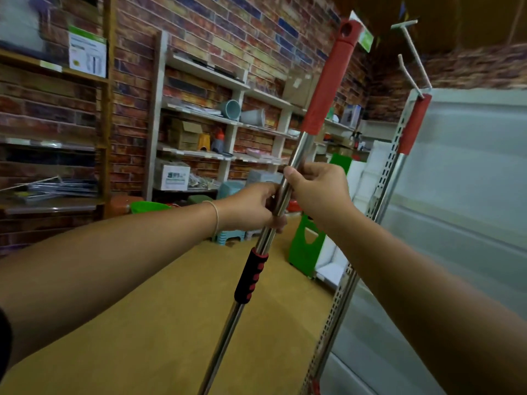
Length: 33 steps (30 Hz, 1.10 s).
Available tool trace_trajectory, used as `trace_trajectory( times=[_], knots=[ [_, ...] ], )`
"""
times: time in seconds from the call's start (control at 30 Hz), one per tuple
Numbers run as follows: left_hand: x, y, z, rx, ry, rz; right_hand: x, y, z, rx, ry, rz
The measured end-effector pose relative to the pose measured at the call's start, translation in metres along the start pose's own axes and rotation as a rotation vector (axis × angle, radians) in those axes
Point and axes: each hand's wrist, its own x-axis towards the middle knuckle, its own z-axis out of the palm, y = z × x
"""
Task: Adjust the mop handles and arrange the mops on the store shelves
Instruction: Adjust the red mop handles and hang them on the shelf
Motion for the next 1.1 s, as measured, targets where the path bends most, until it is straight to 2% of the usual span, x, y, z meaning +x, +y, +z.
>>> trace_trajectory(
  times=[0.23,0.43,0.73,0.93,1.1],
  knots=[
    [0.067,-0.026,-0.014,-0.129,-0.103,0.102,0.039,0.005,0.0,-0.016,0.122,0.053],
    [0.115,-0.033,-0.018,-0.182,-0.164,0.185,0.068,0.005,-0.001,-0.132,0.285,0.1],
    [0.158,-0.028,0.008,-0.002,-0.27,0.359,0.075,0.02,-0.008,-0.253,0.459,0.181],
    [0.168,-0.023,0.022,0.048,-0.279,0.441,0.073,0.028,-0.019,-0.29,0.497,0.222],
    [0.174,-0.023,0.033,-0.011,-0.253,0.444,0.079,0.033,-0.026,-0.289,0.494,0.235]
  ],
)
